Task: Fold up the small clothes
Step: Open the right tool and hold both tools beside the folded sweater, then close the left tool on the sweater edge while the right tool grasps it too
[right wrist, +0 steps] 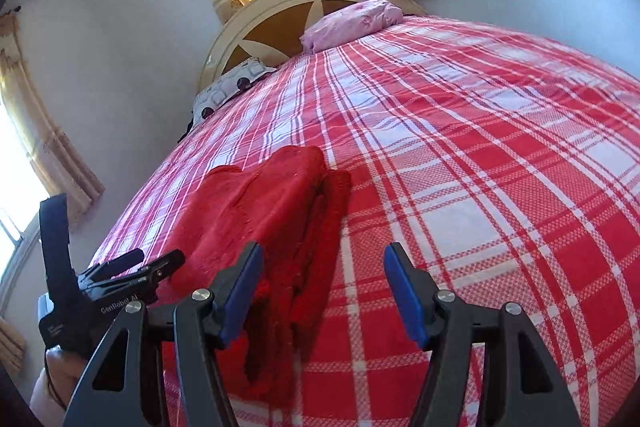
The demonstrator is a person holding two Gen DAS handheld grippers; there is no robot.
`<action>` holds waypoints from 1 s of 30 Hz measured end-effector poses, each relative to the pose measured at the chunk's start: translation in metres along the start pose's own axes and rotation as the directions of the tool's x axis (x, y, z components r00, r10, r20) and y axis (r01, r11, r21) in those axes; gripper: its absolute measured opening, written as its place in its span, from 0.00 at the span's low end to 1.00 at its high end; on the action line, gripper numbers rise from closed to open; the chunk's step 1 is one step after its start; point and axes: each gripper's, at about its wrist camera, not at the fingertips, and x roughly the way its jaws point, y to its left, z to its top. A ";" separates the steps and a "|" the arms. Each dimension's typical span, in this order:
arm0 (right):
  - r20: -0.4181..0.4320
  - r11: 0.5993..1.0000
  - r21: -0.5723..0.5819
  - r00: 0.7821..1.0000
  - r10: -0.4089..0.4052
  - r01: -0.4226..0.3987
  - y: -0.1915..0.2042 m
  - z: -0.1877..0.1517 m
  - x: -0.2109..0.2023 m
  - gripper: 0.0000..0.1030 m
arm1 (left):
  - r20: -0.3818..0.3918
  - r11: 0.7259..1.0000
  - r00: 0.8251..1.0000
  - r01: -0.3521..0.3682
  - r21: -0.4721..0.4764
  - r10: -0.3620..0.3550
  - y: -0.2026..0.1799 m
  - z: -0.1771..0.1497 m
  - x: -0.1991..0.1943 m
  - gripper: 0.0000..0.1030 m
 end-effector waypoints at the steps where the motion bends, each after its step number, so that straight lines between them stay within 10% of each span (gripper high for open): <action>1: -0.001 1.000 -0.011 1.000 0.000 0.000 0.003 0.001 0.000 0.61 | 0.002 1.000 1.000 0.010 0.000 -0.010 0.001 0.000 -0.002 0.95; 11: -0.034 0.990 0.119 0.996 0.078 -0.074 -0.004 0.024 0.028 0.62 | -0.025 0.985 0.990 0.137 -0.105 -0.140 0.031 0.029 0.015 0.95; 30: -0.167 0.989 0.108 0.979 0.116 -0.098 -0.001 0.020 0.102 0.68 | -0.117 0.991 0.988 0.094 -0.092 -0.104 0.010 0.027 0.066 0.95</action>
